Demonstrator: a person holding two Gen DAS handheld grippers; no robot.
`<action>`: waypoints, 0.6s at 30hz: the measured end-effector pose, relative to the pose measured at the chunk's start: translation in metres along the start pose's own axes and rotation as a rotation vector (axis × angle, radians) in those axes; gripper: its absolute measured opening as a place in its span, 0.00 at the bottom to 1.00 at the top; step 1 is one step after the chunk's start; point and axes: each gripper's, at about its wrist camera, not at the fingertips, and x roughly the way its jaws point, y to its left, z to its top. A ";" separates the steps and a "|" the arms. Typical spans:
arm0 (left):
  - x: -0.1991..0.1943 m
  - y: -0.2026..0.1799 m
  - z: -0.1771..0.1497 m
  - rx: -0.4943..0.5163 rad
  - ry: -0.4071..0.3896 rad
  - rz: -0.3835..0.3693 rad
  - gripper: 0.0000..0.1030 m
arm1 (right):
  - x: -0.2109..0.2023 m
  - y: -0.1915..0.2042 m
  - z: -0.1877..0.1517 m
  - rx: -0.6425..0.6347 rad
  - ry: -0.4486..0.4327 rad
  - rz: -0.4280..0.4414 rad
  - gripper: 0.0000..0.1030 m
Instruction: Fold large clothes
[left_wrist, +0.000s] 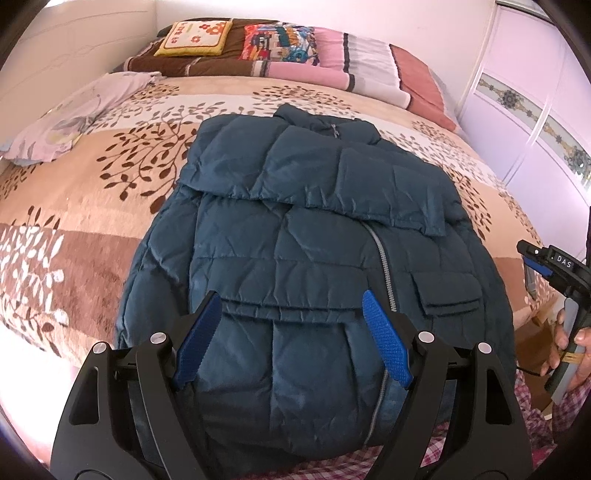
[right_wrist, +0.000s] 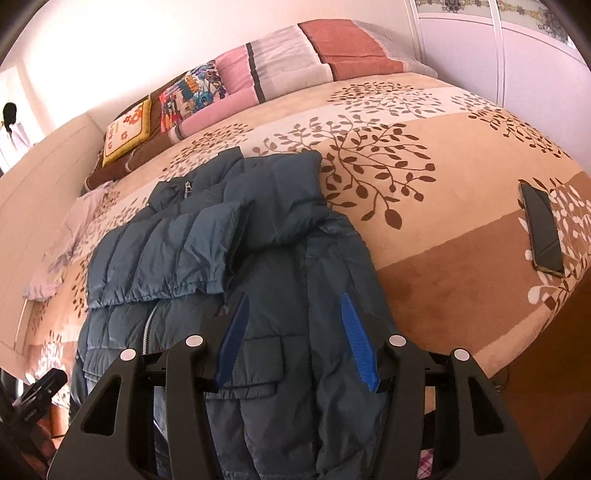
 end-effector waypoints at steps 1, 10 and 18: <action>0.000 0.000 -0.001 0.000 0.003 0.001 0.76 | 0.000 -0.001 0.000 0.002 0.000 0.001 0.51; -0.005 -0.005 -0.007 0.009 0.004 0.007 0.76 | -0.009 -0.021 0.003 0.056 -0.017 0.000 0.51; -0.007 0.002 -0.009 -0.005 0.006 0.026 0.76 | -0.017 -0.051 0.010 0.140 -0.033 0.001 0.51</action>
